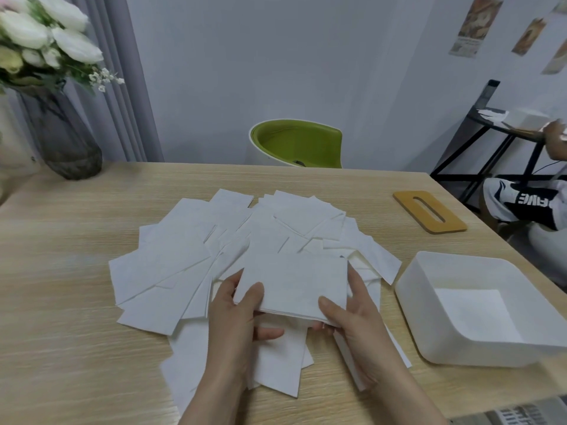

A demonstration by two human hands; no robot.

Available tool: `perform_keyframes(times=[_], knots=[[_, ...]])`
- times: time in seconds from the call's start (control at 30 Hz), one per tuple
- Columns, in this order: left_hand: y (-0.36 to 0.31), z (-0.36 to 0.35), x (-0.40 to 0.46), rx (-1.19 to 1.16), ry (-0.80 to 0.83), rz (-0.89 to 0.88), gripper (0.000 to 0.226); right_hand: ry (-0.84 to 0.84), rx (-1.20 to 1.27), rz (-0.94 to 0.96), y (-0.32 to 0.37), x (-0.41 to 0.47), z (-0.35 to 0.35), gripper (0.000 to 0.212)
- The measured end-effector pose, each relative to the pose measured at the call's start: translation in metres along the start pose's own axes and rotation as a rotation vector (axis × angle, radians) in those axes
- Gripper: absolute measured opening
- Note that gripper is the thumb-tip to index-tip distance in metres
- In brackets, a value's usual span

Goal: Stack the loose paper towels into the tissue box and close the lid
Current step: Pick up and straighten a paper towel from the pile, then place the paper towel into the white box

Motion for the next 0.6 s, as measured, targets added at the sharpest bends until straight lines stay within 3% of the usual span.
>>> perform_keyframes(times=[0.27, 0.43, 0.6], knots=[[-0.008, -0.006, 0.002, 0.068, 0.042, -0.022, 0.036, 0.060, -0.184, -0.004, 0.011, -0.001, 0.001, 0.053], [-0.022, -0.019, -0.001, 0.087, 0.019, -0.094, 0.051, -0.095, -0.233, 0.117, 0.031, -0.011, 0.016, 0.068], [-0.032, -0.061, -0.003, 0.181, 0.169, -0.154, 0.054, -0.256, -0.380, 0.241, 0.067, -0.029, 0.057, 0.034]])
Point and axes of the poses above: each hand's wrist, its own x-axis towards the middle knuckle, its own z-axis out of the back of the hand, y = z × x, the point moved 7 cm from there along x, towards the middle knuckle, and after that the axes turned 8 degrees about y, right-handed, at the moved point
